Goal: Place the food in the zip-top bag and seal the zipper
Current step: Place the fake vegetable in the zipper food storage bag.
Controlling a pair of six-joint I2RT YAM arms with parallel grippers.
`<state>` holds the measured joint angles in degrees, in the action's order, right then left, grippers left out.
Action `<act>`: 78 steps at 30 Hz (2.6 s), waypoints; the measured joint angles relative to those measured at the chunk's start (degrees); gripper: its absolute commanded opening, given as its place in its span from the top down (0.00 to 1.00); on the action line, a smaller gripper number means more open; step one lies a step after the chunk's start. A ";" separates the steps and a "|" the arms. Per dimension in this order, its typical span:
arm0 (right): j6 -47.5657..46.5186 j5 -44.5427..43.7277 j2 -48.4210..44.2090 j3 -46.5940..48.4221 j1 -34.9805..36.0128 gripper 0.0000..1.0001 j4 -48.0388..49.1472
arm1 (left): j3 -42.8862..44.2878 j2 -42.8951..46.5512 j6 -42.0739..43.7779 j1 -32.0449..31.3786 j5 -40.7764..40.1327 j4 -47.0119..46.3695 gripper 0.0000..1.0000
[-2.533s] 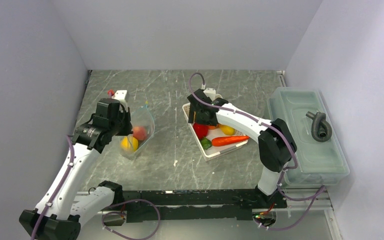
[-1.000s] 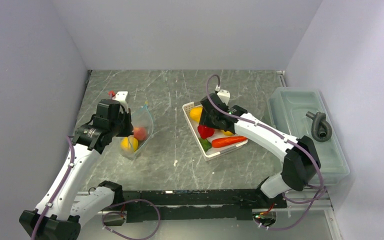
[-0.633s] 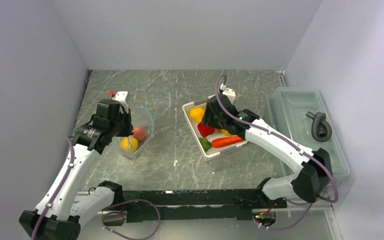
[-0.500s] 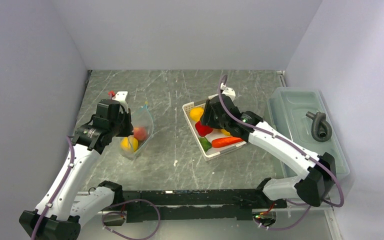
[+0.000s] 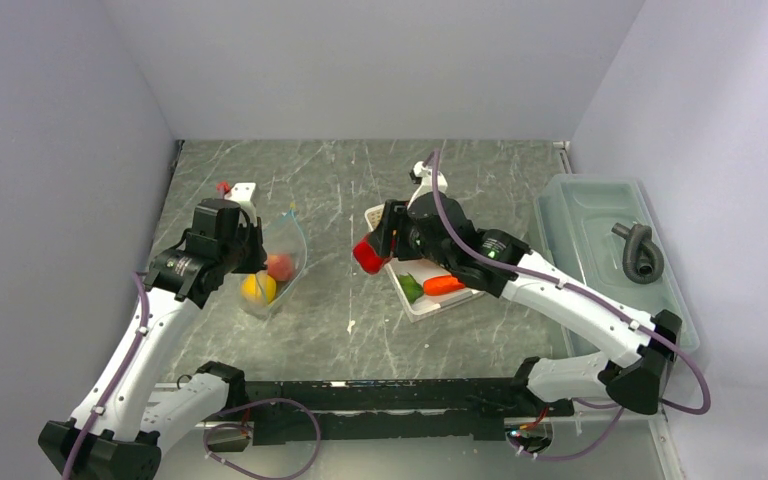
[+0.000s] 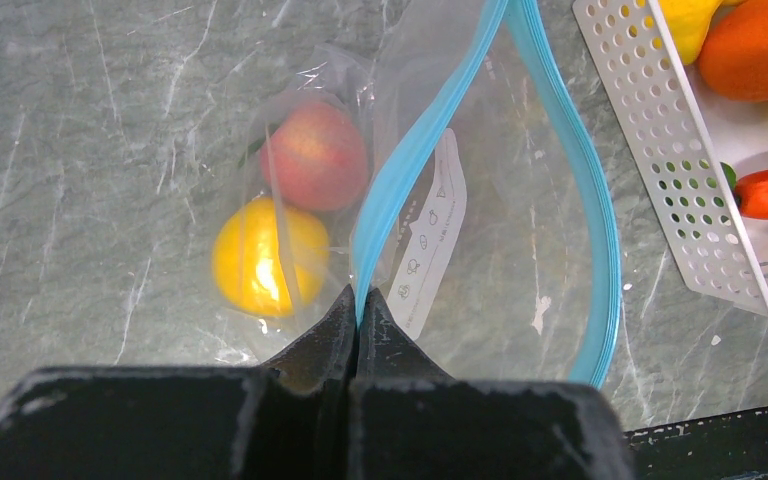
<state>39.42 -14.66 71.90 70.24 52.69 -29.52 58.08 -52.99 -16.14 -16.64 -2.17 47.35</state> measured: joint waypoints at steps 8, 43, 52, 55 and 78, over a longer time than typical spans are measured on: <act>-0.94 2.97 2.43 6.43 3.87 1.00 5.86 | 0.00 0.00 0.00 0.00 0.02 0.02 1.00; 0.70 5.42 28.59 23.04 8.96 1.00 10.86 | 0.00 0.44 0.02 0.00 0.85 0.00 1.00; 2.05 4.31 33.83 23.26 11.30 0.91 9.42 | 0.00 1.53 0.02 0.00 0.87 0.00 1.00; 2.64 4.57 35.32 23.56 12.28 0.74 9.44 | 0.00 1.51 0.02 0.00 0.87 0.00 1.00; 2.12 3.23 27.32 18.91 13.46 0.22 10.12 | 0.00 1.51 0.02 0.00 0.87 0.02 1.00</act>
<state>41.54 -11.42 99.22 89.14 66.15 -19.40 58.08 -51.48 -16.12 -16.64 -1.30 47.37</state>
